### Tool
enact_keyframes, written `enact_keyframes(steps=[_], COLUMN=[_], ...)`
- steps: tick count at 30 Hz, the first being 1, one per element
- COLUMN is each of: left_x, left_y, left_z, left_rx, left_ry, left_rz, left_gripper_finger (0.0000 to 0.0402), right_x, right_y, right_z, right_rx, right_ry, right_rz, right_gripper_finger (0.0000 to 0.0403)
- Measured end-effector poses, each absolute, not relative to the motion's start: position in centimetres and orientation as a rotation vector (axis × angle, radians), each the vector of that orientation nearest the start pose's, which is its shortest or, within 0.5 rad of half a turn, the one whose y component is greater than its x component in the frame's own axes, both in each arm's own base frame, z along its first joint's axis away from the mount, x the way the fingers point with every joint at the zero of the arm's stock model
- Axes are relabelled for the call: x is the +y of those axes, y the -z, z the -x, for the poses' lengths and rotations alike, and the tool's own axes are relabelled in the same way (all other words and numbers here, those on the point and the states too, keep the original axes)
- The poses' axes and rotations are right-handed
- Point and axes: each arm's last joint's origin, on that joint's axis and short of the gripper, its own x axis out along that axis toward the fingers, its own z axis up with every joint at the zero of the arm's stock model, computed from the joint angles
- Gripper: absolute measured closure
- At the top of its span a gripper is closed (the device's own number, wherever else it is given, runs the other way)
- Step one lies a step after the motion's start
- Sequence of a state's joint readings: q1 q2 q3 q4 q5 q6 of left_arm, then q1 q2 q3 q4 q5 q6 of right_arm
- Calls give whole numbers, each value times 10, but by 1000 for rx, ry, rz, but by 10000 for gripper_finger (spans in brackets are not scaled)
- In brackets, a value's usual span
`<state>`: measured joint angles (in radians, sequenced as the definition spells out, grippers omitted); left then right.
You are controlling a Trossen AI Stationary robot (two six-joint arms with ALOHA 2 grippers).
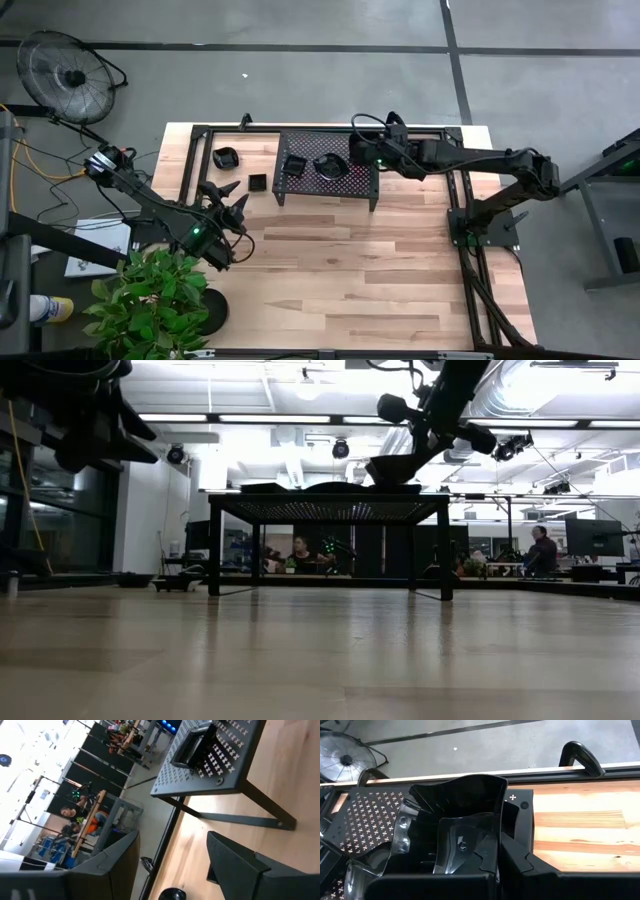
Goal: Pick & Place Mini shaped plates
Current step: Stack the distorted square plate on the distorted square plates on the shelf
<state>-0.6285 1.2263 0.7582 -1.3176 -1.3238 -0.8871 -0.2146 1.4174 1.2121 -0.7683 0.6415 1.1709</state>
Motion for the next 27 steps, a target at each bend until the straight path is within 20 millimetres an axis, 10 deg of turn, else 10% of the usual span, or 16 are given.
enact_keyframes(steps=[27], left_x=[-72], left_y=[-221], left_z=[-146], left_rx=[657], left_ry=[-809], left_rz=[-694], left_gripper_finger=[176], right_x=[-75], right_y=[-273], right_z=[-275], right_rx=[390], right_ry=[1185], right_rz=[-839], right_gripper_finger=[402])
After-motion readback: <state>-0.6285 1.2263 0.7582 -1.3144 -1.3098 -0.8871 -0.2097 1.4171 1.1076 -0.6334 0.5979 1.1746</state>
